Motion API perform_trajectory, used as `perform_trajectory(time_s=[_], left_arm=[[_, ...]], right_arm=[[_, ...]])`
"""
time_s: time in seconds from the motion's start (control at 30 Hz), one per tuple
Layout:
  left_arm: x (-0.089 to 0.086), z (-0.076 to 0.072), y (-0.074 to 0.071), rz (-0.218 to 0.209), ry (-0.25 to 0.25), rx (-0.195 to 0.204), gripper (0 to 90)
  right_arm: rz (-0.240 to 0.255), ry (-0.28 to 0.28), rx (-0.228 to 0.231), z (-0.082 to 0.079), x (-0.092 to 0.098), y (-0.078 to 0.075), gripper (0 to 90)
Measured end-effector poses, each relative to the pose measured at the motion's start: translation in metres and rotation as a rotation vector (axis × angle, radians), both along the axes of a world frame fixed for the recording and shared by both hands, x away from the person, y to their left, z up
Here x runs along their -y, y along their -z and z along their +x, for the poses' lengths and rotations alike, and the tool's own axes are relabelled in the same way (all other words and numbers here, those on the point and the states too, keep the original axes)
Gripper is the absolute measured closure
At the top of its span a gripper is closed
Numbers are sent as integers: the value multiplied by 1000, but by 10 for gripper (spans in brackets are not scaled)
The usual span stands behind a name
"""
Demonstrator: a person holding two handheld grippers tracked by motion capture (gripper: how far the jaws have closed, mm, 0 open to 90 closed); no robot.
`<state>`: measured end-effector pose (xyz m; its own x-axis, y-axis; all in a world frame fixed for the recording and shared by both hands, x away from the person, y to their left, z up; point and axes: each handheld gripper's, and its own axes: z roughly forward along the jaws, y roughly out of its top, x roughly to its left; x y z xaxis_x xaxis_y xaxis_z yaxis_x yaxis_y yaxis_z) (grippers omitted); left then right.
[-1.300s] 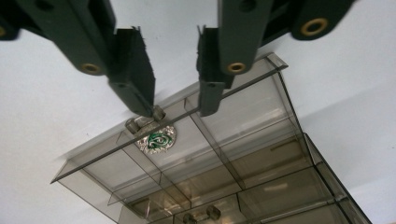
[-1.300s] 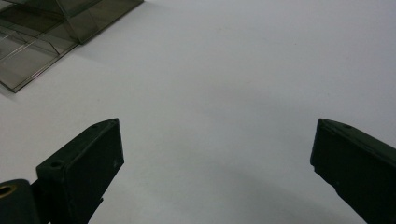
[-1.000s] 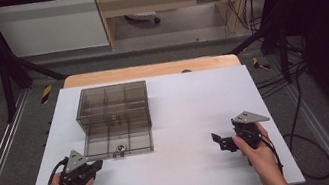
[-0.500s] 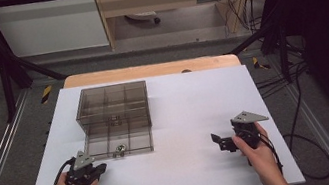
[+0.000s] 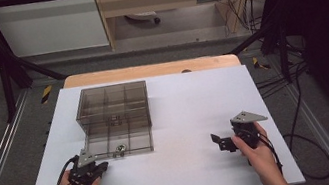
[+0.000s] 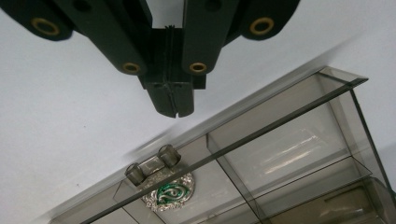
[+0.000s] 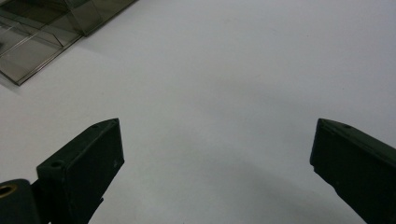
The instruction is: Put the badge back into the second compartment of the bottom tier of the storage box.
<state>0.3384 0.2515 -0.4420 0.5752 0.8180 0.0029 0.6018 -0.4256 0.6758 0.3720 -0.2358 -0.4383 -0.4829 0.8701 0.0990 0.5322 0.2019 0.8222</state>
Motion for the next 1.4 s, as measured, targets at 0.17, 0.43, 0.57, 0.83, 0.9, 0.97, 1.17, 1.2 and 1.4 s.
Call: perform_trajectory(time_s=[0.17,0.43,0.57,0.83,0.9,0.97,1.17,1.2,1.4], left_arm=[[1,3,0,-24,-2,12,900],[6,12,0,-4,4,34,900],[8,16,3,24,6,15,900],[11,22,2,38,16,13,900],[13,23,1,47,23,8,900],[13,24,1,51,26,3,900],[13,25,1,33,17,-3,900],[12,25,1,30,17,-1,900],[13,23,2,32,16,19,900]], right_arm=[[-1,0,1,0,-1,0,31],[1,2,-3,0,0,0,30],[-2,-1,-4,1,0,0,30],[0,-3,-2,0,-1,1,30],[-2,-4,-3,0,0,0,30],[-1,-2,-5,0,0,0,30],[-3,-4,-5,0,0,1,30],[-2,-3,-4,0,0,1,30],[-7,-5,-10,1,-2,2,30]])
